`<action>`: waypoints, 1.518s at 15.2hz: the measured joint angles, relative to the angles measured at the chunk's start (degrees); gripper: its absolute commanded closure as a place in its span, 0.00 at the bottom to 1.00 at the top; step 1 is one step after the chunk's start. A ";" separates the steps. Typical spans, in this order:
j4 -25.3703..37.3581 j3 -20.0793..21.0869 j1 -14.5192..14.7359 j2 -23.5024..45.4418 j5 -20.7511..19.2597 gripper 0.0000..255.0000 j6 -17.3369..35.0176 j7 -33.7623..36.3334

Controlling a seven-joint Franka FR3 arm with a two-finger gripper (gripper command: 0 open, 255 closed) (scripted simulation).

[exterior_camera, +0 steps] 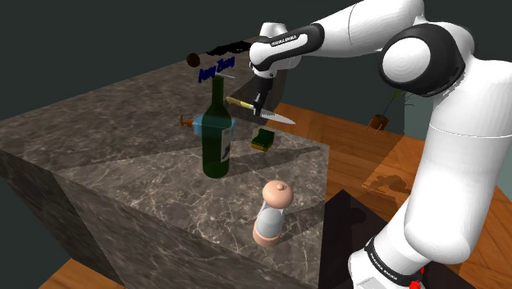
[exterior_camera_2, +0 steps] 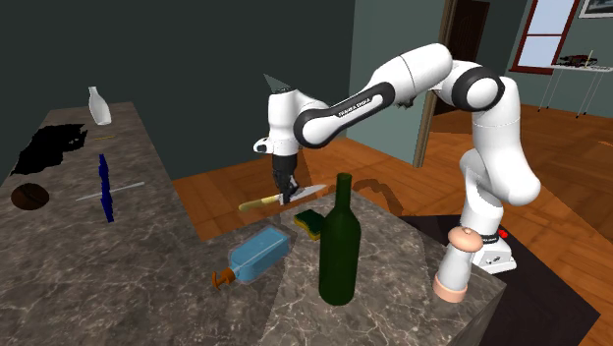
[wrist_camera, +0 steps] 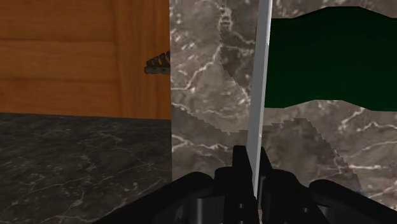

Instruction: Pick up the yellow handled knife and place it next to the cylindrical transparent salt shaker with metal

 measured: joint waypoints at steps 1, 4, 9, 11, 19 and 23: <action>0.63 -0.03 -0.04 -0.11 -0.03 1.00 -0.73 -0.02; 1.99 -0.10 -0.04 -0.85 -0.19 1.00 -2.82 0.07; 4.79 -0.15 -0.01 -1.59 -0.39 1.00 -6.35 0.29; 6.06 -0.19 -0.04 -1.81 -0.44 1.00 -7.82 0.32; 11.61 -0.26 -0.11 -2.28 -0.61 1.00 -13.85 0.58; 14.78 -0.31 -0.24 -2.16 -0.60 1.00 -16.88 0.57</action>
